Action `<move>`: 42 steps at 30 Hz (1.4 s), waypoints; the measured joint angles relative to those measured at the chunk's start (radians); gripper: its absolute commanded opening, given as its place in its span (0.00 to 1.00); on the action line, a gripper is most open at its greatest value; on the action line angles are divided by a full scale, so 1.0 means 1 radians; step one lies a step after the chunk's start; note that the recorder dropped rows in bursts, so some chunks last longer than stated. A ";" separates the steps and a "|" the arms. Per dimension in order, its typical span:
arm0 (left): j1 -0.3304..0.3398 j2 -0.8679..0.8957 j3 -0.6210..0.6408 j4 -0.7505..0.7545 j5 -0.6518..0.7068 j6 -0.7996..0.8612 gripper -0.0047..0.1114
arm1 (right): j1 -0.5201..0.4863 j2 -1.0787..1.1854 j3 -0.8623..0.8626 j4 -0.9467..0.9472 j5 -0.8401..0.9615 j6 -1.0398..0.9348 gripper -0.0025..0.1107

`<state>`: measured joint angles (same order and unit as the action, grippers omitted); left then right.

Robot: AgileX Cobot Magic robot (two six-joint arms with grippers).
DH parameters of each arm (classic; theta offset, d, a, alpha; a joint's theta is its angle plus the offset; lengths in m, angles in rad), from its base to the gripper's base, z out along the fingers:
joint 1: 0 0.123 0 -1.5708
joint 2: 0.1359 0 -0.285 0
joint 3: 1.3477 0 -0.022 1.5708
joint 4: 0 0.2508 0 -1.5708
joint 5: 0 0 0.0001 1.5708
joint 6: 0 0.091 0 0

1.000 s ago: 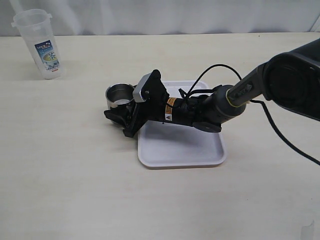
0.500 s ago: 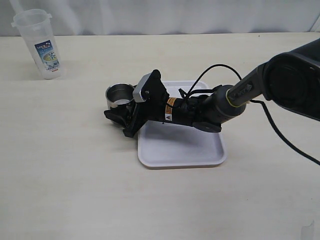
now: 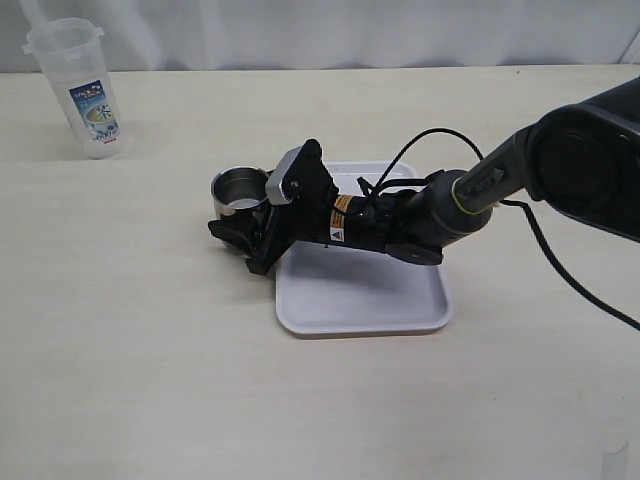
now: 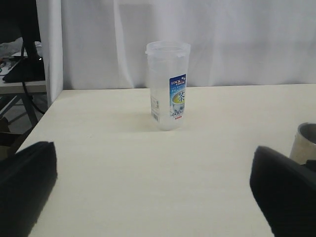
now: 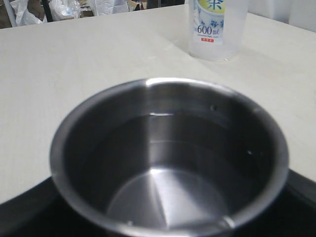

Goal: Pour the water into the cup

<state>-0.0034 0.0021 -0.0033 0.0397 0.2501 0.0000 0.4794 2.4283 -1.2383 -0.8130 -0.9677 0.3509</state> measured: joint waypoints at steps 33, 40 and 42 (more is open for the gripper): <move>0.000 0.000 0.000 0.000 0.066 0.000 0.92 | 0.000 0.000 0.000 0.000 0.000 0.000 0.06; 0.000 0.000 0.000 0.000 0.066 0.000 0.92 | 0.000 0.000 0.000 0.000 0.000 0.000 0.06; 0.000 0.000 0.000 0.000 0.066 0.000 0.92 | 0.000 0.000 0.000 0.000 0.000 0.000 0.06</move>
<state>-0.0034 0.0021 -0.0033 0.0397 0.3165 0.0000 0.4794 2.4283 -1.2383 -0.8130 -0.9677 0.3509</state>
